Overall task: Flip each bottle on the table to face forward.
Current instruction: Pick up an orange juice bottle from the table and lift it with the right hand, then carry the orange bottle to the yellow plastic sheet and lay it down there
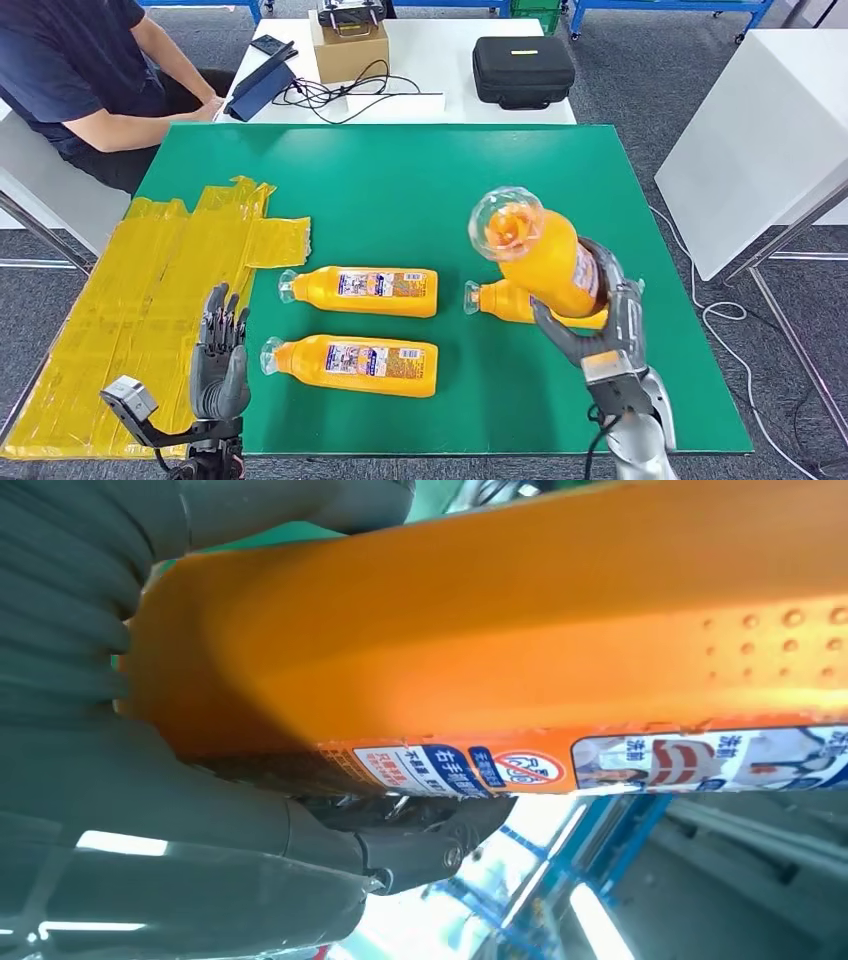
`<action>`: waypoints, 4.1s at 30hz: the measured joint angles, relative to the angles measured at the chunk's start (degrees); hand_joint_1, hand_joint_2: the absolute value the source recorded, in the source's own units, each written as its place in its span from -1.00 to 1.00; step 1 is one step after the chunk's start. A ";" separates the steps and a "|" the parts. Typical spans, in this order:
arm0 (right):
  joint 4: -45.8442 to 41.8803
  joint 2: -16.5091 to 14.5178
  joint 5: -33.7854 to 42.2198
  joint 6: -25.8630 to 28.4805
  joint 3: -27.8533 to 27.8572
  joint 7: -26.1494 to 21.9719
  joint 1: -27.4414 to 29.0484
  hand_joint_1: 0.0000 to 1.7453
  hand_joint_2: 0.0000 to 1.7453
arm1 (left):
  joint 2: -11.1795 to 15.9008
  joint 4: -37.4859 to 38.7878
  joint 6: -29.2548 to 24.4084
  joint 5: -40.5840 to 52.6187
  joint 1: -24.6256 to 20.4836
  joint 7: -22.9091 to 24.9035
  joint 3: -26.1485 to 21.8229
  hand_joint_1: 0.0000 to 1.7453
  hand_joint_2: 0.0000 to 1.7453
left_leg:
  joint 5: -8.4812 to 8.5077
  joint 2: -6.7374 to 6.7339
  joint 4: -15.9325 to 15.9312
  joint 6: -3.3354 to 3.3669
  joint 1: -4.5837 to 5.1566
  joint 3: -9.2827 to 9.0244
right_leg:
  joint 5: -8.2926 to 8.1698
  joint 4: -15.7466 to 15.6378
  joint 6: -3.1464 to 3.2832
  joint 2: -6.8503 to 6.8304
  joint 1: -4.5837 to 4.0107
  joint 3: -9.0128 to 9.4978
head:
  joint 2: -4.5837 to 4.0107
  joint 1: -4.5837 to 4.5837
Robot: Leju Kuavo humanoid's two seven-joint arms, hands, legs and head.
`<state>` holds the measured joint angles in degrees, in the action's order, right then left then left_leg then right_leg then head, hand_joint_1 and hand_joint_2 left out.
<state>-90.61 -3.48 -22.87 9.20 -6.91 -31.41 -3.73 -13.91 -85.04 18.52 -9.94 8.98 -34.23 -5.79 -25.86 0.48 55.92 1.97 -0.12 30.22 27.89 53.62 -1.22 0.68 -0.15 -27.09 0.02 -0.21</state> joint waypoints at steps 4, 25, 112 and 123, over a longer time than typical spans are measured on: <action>7.77 -2.84 0.23 2.17 -5.78 2.61 -7.12 1.00 1.00 | 0.60 -0.83 0.04 -3.38 -1.01 1.43 0.90 -1.00 1.00 | 0.01 -0.12 0.00 -0.01 -0.01 0.12 | 0.00 0.09 0.00 0.04 -0.01 -0.13 | 0.00 0.00; 41.60 -17.24 10.24 4.20 -33.07 12.83 -28.87 1.00 1.00 | 4.67 -2.94 -2.15 -11.87 -5.65 4.09 12.25 -1.00 1.00 | 0.06 0.03 0.01 -0.09 -0.04 0.49 | 0.01 0.20 0.02 -0.04 -0.01 -0.60 | 0.00 0.02; 16.01 0.91 5.57 -0.80 -24.64 3.89 -9.37 -1.00 -1.00 | 10.27 -1.71 -46.86 35.82 -8.36 -4.44 -0.76 1.00 1.00 | 0.09 0.06 0.04 -0.13 -0.03 0.64 | 0.00 0.23 0.02 -0.04 -0.01 -0.80 | 0.00 0.02; 15.54 1.36 5.86 -1.11 -24.82 3.71 -9.23 -1.00 -1.00 | 13.93 11.65 -57.73 53.73 -16.92 -4.38 -4.35 1.00 1.00 | 0.12 0.04 0.04 -0.16 -0.01 0.65 | 0.00 0.35 0.02 -0.02 0.03 -0.84 | 0.00 0.03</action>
<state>-75.07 -2.11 -17.00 8.09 -31.73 -27.69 -12.96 0.02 -73.39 -39.21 43.79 -7.94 -38.61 -10.14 -25.75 0.52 55.96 1.81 -0.13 30.87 27.89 53.97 -1.20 0.66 -0.12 -27.94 0.02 -0.19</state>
